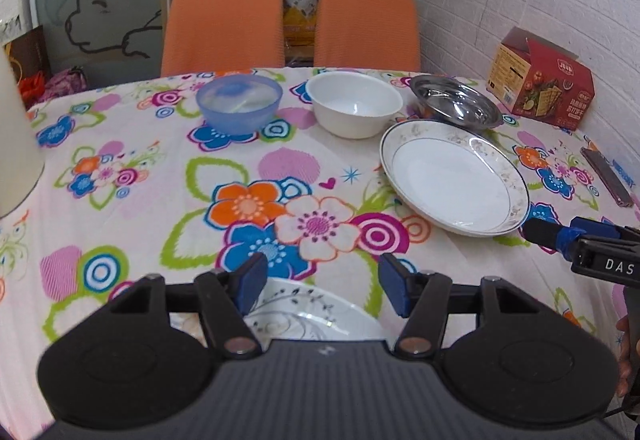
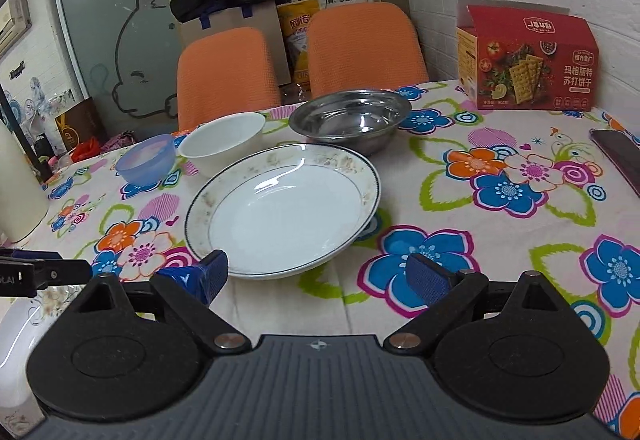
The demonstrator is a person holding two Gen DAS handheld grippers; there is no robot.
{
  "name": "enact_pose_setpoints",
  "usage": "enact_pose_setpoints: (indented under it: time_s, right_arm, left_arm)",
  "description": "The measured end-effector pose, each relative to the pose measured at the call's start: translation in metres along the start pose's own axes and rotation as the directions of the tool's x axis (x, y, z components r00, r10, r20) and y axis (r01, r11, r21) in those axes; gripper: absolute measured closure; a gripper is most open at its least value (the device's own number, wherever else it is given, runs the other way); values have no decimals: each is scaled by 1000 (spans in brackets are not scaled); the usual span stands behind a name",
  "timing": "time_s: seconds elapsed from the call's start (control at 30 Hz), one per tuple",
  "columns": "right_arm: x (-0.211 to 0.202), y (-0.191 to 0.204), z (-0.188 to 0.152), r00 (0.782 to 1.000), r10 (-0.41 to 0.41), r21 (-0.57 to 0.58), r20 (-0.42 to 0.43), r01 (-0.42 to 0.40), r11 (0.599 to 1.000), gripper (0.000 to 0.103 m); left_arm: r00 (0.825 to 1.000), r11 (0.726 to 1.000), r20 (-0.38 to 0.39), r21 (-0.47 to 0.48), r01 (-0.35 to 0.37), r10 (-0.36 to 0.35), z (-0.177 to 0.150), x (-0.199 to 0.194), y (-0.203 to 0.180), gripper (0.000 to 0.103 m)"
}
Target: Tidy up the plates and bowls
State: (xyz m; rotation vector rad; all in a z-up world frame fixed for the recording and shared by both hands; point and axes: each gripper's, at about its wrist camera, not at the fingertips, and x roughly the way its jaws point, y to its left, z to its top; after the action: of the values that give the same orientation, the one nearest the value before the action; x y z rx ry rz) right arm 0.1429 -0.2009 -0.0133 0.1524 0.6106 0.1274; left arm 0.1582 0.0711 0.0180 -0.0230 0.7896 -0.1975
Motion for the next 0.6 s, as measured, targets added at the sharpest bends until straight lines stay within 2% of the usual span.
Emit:
enact_pose_setpoints:
  time_s: [0.27, 0.6]
  right_arm:
    - [18, -20, 13, 1000, 8, 30, 3, -9, 1000, 20]
    - [28, -29, 21, 1000, 30, 34, 2, -30, 999, 20]
  left_arm:
    - [999, 997, -37, 74, -1, 4, 25, 31, -27, 42]
    - [998, 995, -56, 95, -12, 17, 35, 45, -36, 42]
